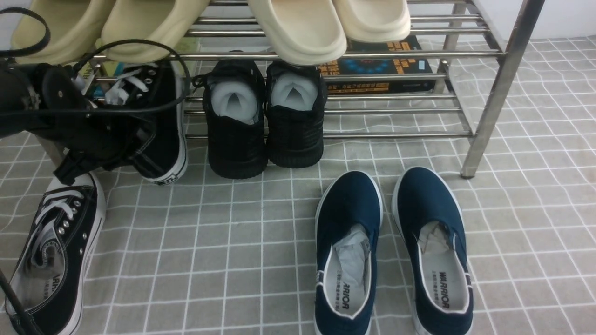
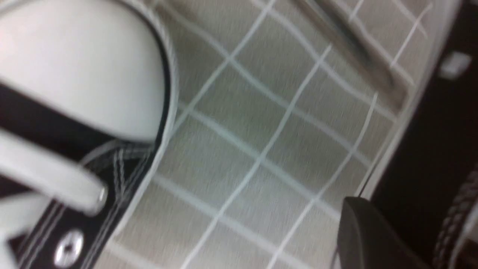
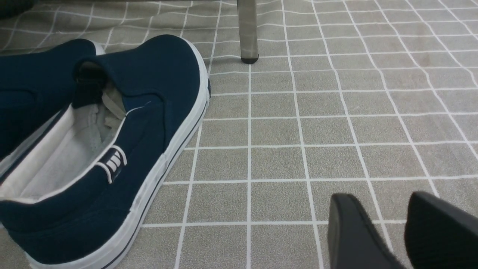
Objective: Take the shoes off the shelf with your hand from the grey coffee tablecloth.
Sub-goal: 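Grasp the leftmost shoe on the bottom shelf of the shoe rack with the left gripper, then set the held shoe down on the floor in front of the rack with the left gripper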
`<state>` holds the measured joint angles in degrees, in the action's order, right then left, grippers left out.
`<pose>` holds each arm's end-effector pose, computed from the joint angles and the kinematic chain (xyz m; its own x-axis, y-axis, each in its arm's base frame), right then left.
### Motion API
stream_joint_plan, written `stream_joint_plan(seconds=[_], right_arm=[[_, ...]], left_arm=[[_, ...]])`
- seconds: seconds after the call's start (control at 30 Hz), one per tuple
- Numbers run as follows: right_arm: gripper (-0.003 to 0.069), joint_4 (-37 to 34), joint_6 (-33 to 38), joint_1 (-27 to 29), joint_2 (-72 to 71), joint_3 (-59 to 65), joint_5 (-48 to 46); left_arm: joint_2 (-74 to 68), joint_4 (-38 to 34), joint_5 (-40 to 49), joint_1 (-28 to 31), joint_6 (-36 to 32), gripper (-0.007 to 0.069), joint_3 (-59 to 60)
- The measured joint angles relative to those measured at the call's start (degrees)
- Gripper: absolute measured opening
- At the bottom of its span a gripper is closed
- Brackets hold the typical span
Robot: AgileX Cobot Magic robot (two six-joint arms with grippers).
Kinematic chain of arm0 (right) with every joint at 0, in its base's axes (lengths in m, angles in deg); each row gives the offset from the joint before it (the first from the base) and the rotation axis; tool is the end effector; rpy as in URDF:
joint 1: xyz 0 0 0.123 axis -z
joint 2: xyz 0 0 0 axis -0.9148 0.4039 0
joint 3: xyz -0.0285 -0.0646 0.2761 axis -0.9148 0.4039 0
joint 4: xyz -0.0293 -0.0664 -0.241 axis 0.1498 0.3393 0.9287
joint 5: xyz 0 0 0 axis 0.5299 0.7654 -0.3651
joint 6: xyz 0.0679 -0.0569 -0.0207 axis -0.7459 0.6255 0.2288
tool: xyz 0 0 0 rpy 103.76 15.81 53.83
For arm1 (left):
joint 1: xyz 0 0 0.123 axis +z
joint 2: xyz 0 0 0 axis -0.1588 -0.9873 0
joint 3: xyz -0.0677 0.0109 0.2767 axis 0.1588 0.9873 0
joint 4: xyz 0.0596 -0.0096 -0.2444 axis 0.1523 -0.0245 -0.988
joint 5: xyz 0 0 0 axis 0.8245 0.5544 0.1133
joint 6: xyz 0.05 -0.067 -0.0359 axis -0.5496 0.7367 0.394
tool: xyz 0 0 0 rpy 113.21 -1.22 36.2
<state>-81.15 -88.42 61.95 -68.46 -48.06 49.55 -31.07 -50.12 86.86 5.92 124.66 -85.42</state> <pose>0.0519 0.0046 0.1740 -0.3054 0.0712 -0.9495 -0.0532 0.9944 0.0917 0.3718 -0.0229 0.2293 -0.6309 -0.6468 -0.4284 -0.4928 0.7606 -0.4227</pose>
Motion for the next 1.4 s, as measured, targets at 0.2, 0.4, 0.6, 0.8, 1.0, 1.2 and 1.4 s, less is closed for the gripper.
stream_joint_plan(seconds=[0.2, 0.4, 0.6, 0.8, 1.0, 1.2, 1.4], right_arm=[[0.0239, 0.0, 0.0, 0.0, 0.0, 0.0, 0.0], [0.0239, 0.0, 0.0, 0.0, 0.0, 0.0, 0.0], [0.0239, 0.0, 0.0, 0.0, 0.0, 0.0, 0.0], [0.0239, 0.0, 0.0, 0.0, 0.0, 0.0, 0.0], [0.0239, 0.0, 0.0, 0.0, 0.0, 0.0, 0.0], [0.0239, 0.0, 0.0, 0.0, 0.0, 0.0, 0.0], [0.0239, 0.0, 0.0, 0.0, 0.0, 0.0, 0.0]], left_arm=[[7.7, 3.3, 17.5, 0.0, -3.0, 0.0031, 0.3], [15.4, 7.3, 30.5, -1.6, -5.8, 0.0031, 2.5], [18.9, 8.1, 30.6, -5.5, -4.2, 0.0031, 11.0], [18.9, 10.7, 22.5, -5.9, 1.6, 0.0031, 20.9], [18.9, 12.9, 18.1, -5.9, 5.7, 0.0031, 23.5], [18.9, 16.8, 16.5, -5.9, 7.5, 0.0031, 23.5], [18.8, 17.7, 15.1, -5.9, 7.2, 0.0059, 23.5]])
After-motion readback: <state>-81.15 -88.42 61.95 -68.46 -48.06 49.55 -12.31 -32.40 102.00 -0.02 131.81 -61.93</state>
